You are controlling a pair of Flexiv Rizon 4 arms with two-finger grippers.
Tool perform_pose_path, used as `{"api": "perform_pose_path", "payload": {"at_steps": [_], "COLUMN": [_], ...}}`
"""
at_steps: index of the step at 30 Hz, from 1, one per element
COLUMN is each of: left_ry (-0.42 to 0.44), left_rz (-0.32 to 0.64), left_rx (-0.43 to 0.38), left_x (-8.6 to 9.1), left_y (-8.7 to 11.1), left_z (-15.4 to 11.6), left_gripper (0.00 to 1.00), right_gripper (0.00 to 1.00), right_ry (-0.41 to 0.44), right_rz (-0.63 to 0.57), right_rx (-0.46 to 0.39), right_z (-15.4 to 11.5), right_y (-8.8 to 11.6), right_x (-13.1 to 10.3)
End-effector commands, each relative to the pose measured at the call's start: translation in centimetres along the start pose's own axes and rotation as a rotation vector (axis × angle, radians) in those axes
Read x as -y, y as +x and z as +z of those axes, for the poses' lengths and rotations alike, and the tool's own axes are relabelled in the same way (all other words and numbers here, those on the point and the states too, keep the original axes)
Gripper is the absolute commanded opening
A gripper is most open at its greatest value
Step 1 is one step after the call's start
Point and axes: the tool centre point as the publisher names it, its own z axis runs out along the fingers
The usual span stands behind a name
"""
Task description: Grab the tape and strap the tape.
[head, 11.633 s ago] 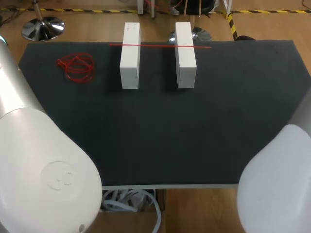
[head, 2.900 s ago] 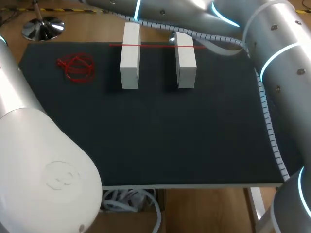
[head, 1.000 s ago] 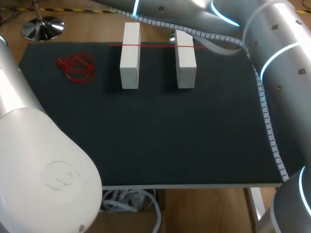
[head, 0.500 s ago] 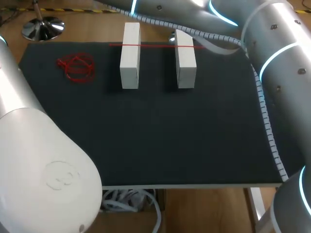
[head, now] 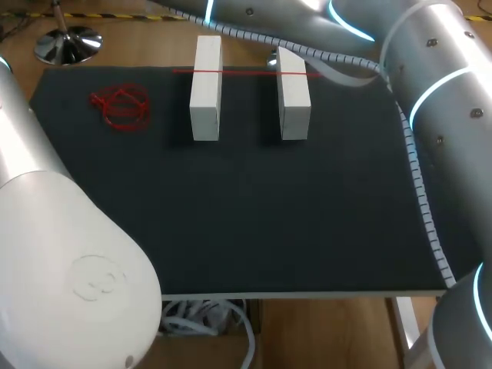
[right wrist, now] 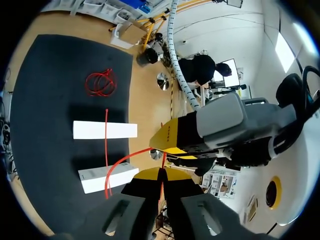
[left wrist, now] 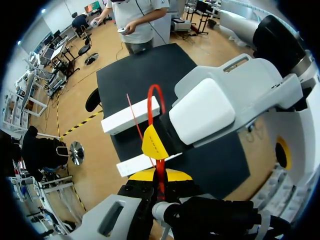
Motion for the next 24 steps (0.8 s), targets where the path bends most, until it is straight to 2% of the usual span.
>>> {"api": "perform_pose_path", "payload": {"at_steps": [1, 24], "left_ry": [-0.001, -0.001], "left_rz": [0.001, 0.001], "left_rx": [-0.002, -0.002], "left_x": [0.05, 0.05], "left_y": [-0.05, -0.05], "left_z": [-0.04, -0.04], "left_gripper": [0.00, 0.00], "right_gripper": [0.00, 0.00], "right_ry": [0.004, -0.008], "right_rz": [-0.002, -0.009], "right_rx": [-0.014, -0.027], "right_z": [-0.11, -0.74], "right_y": [-0.34, 0.59], "right_x": [-0.21, -0.40]}}
